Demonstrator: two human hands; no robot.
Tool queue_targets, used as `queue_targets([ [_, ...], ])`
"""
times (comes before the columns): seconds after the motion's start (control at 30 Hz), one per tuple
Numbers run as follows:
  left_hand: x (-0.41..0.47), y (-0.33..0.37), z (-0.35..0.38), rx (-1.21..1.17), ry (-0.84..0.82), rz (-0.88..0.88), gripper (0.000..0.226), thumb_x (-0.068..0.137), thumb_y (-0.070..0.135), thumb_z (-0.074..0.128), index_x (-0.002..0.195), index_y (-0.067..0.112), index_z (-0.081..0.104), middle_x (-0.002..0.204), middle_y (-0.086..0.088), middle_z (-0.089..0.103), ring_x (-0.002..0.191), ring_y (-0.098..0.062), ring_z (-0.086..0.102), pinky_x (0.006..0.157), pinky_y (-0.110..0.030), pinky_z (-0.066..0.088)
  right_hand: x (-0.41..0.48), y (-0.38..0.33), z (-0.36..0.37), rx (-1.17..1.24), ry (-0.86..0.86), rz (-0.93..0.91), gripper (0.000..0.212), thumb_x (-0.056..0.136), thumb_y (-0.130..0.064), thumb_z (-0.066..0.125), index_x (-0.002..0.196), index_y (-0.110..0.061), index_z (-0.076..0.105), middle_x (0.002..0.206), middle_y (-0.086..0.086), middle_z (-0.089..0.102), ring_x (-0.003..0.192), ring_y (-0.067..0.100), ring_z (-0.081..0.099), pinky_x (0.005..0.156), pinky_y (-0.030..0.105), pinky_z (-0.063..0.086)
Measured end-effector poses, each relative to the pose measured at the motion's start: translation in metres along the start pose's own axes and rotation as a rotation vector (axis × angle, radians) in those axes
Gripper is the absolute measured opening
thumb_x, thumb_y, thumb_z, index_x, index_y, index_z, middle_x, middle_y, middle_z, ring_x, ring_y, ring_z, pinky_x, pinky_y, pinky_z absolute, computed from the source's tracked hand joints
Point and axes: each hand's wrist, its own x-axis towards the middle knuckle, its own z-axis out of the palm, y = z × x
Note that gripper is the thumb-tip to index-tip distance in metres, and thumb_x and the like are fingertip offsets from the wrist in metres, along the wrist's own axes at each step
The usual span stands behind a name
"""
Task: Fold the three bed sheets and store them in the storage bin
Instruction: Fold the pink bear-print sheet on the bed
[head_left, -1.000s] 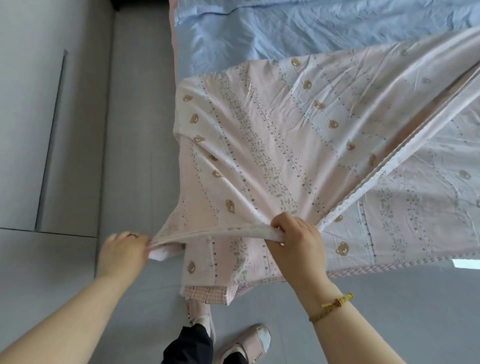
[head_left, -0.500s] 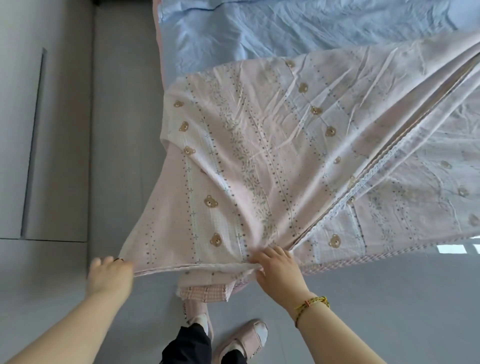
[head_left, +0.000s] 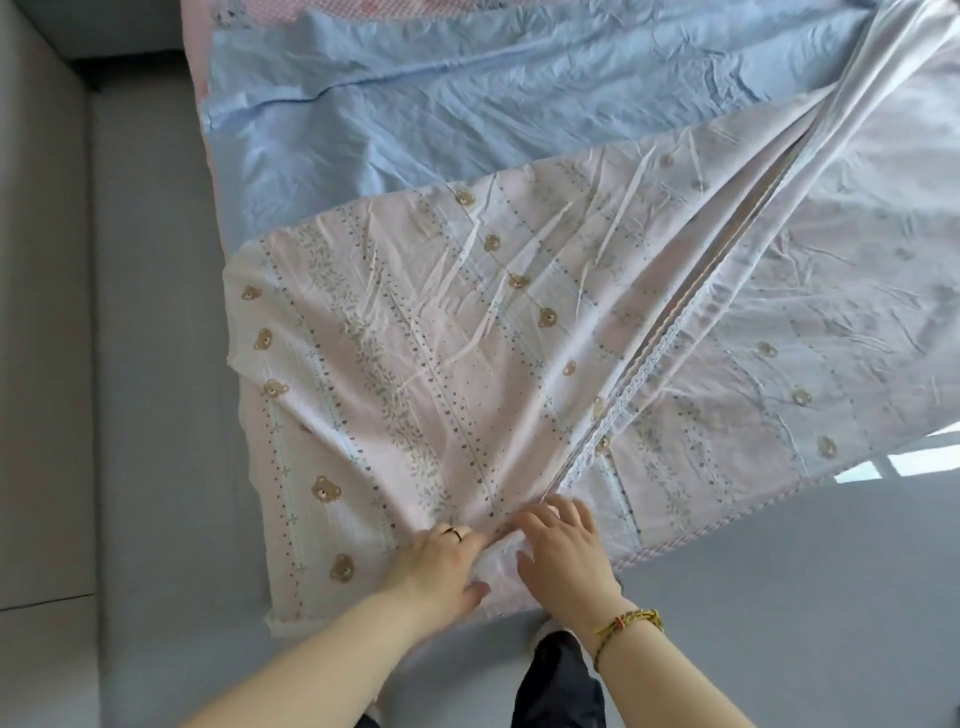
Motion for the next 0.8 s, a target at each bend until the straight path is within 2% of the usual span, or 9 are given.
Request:
queue_targets([
  [0.1, 0.039, 0.031, 0.001, -0.027, 0.025, -0.089, 0.049, 0.091, 0.034, 0.048, 0.137, 0.021, 0.035, 0.137, 0.002, 0.044, 0.126, -0.019, 0.040, 0.101, -0.029, 0.035, 0.021, 0.046, -0.006, -0.101, 0.003, -0.057, 0.047, 0.019, -0.043, 0.086, 0.063, -0.035, 0.069, 0.073, -0.022, 0.067, 0.080, 0.010, 0.069, 0.089, 0.036, 0.049],
  [0.2, 0.071, 0.059, 0.001, -0.085, 0.097, -0.218, 0.039, 0.092, 0.027, 0.044, 0.130, 0.022, 0.043, 0.130, 0.002, 0.049, 0.121, -0.018, 0.045, 0.096, -0.028, 0.038, 0.044, 0.104, -0.017, -0.194, -0.066, -0.124, 0.046, 0.023, -0.031, 0.087, 0.066, -0.033, 0.070, 0.076, -0.019, 0.068, 0.087, 0.013, 0.069, 0.102, 0.042, 0.037],
  [0.3, 0.092, 0.085, -0.003, -0.111, 0.148, -0.307, 0.029, 0.088, 0.021, 0.054, 0.117, 0.018, 0.056, 0.116, -0.001, 0.059, 0.109, -0.019, 0.054, 0.086, -0.026, 0.043, 0.062, 0.154, -0.039, -0.266, -0.120, -0.323, 0.046, 0.067, -0.017, 0.072, 0.113, -0.022, 0.065, 0.122, -0.004, 0.061, 0.125, 0.022, 0.048, 0.114, 0.051, 0.001],
  [0.4, 0.105, 0.103, -0.008, -0.107, 0.172, -0.304, 0.033, 0.082, 0.016, 0.065, 0.115, 0.019, 0.059, 0.110, 0.000, 0.061, 0.097, -0.017, 0.059, 0.075, -0.022, 0.046, 0.087, 0.189, -0.059, -0.425, -0.193, -0.535, 0.052, 0.093, -0.007, 0.036, 0.143, -0.011, 0.025, 0.149, 0.008, 0.028, 0.141, 0.028, 0.015, 0.113, 0.046, -0.011],
  [0.47, 0.107, 0.113, -0.008, -0.094, 0.089, -0.349, 0.038, 0.092, 0.013, 0.045, 0.129, 0.023, 0.047, 0.118, 0.000, 0.054, 0.097, -0.018, 0.052, 0.073, -0.022, 0.040, 0.107, 0.201, -0.069, -0.432, -0.232, -0.586, 0.054, 0.094, -0.004, 0.031, 0.145, -0.012, 0.017, 0.149, 0.010, 0.022, 0.140, 0.028, 0.012, 0.114, 0.044, -0.009],
  [0.53, 0.103, 0.113, -0.006, -0.089, 0.124, -0.358, 0.038, 0.093, 0.015, 0.037, 0.129, 0.025, 0.046, 0.102, 0.002, 0.050, 0.085, -0.017, 0.042, 0.059, -0.021, 0.032, 0.125, 0.207, -0.075, -0.375, -0.211, -0.529, 0.054, 0.092, -0.003, 0.033, 0.144, -0.017, 0.023, 0.146, 0.008, 0.027, 0.138, 0.024, 0.018, 0.115, 0.044, -0.004],
  [0.6, 0.098, 0.117, -0.001, -0.100, 0.136, -0.405, 0.036, 0.092, 0.017, 0.037, 0.126, 0.022, 0.047, 0.094, 0.003, 0.044, 0.082, -0.016, 0.040, 0.061, -0.024, 0.032, 0.139, 0.219, -0.081, -0.374, -0.249, -0.462, 0.046, 0.093, -0.010, 0.039, 0.137, -0.018, 0.034, 0.141, 0.003, 0.036, 0.134, 0.020, 0.029, 0.114, 0.041, 0.004],
  [0.7, 0.091, 0.127, -0.003, -0.128, 0.151, -0.416, 0.036, 0.091, 0.018, 0.038, 0.125, 0.023, 0.048, 0.092, 0.004, 0.048, 0.083, -0.013, 0.039, 0.062, -0.021, 0.030, 0.146, 0.242, -0.095, -0.432, -0.367, -0.358, 0.033, 0.092, -0.024, 0.046, 0.125, -0.018, 0.046, 0.124, -0.001, 0.055, 0.119, 0.018, 0.049, 0.107, 0.034, 0.022],
  [0.8, 0.083, 0.131, -0.001, -0.144, 0.220, -0.412, 0.030, 0.091, 0.018, 0.041, 0.119, 0.021, 0.052, 0.073, 0.010, 0.039, 0.078, -0.015, 0.038, 0.051, -0.017, 0.024, 0.138, 0.265, -0.115, -0.324, -0.329, -0.291, 0.005, 0.089, -0.017, 0.046, 0.093, -0.019, 0.049, 0.096, 0.001, 0.061, 0.099, 0.021, 0.057, 0.095, 0.028, 0.034],
])
